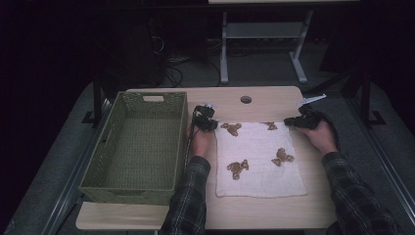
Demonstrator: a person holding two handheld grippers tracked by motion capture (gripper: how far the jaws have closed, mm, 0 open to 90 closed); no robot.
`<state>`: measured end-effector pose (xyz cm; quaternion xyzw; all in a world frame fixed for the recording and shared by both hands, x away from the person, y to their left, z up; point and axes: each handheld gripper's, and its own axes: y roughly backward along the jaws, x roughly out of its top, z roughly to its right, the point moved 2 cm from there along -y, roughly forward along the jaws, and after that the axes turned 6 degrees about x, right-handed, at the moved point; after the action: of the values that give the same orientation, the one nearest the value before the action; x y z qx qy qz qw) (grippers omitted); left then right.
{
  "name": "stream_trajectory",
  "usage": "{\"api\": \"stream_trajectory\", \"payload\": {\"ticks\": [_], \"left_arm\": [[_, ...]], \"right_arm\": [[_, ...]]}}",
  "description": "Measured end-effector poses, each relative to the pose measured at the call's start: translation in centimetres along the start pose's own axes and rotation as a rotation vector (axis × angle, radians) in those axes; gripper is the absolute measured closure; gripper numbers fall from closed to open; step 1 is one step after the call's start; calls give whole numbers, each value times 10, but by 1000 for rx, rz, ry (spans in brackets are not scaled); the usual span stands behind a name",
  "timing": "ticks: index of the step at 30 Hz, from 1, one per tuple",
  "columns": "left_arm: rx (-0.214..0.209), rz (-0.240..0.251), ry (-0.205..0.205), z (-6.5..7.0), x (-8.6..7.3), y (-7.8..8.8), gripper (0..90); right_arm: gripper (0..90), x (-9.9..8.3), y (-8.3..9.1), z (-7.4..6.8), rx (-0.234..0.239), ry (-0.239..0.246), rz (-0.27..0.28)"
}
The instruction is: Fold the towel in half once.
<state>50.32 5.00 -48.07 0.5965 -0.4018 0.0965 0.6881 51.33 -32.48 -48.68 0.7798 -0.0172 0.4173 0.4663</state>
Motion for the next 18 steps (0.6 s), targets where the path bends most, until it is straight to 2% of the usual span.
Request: {"api": "stream_trajectory", "payload": {"ticks": [4,9,13,18], "left_arm": [[-8,12,13,0,2,4,868],[-22,53,30,1,9,12,873],[-34,83,26,3,15,21,874],[-34,108,10,6,20,34,875]], "right_arm": [[862,1,1,-1,-7,7,-6],[867,3,10,-2,-2,5,26],[873,4,21,-3,-3,15,58],[876,5,36,-7,12,2,101]]}}
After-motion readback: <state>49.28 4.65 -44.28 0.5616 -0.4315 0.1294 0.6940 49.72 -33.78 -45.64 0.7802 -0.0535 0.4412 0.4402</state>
